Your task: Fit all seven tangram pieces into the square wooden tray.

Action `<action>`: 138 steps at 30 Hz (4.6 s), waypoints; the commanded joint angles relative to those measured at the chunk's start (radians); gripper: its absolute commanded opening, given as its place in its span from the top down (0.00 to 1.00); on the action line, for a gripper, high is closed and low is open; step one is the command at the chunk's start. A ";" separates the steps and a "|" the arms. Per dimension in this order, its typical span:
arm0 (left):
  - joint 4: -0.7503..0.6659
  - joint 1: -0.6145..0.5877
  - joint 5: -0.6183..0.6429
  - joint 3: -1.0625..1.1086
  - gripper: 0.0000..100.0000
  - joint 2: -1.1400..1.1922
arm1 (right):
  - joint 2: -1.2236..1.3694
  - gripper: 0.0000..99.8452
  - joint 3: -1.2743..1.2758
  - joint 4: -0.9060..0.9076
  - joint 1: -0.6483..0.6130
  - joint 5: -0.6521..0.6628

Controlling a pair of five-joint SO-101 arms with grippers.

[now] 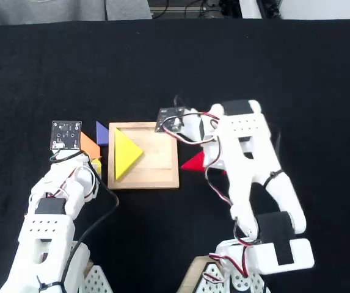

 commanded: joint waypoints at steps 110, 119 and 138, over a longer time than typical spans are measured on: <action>-0.023 0.015 -0.011 -0.004 0.86 -0.002 | 0.085 0.99 -0.263 0.009 -0.169 -0.377; -0.023 0.015 -0.011 -0.004 0.86 -0.002 | -0.105 0.99 0.325 -0.517 -0.184 -0.486; -0.023 0.015 -0.011 -0.004 0.86 -0.002 | -0.142 0.99 0.478 -0.638 -0.155 -0.557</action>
